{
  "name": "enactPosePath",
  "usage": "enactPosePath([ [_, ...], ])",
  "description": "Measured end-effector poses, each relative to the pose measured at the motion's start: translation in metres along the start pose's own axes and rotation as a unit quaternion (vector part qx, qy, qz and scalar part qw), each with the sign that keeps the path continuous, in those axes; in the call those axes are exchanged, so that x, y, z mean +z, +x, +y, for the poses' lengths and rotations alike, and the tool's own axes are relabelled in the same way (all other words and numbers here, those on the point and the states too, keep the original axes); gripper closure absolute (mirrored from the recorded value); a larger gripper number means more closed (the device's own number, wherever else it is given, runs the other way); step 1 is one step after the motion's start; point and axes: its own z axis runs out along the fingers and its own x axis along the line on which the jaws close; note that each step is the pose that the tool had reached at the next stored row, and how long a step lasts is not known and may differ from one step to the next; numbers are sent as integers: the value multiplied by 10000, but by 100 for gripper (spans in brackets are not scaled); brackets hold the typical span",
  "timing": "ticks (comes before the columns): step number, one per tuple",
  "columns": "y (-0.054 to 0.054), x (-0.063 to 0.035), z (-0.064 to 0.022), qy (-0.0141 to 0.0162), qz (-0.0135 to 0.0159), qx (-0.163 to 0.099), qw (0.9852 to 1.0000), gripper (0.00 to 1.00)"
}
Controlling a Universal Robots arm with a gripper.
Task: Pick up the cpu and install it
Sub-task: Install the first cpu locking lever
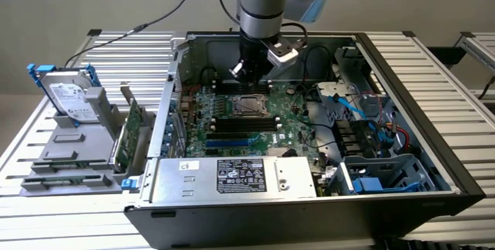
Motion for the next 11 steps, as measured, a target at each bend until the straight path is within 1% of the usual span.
enactPosePath([
  [6, -99, -33, 65, 0, 0, 1, 10000, 89],
  [11, -182, -46, 91, -4, -3, 0, 10000, 89],
])
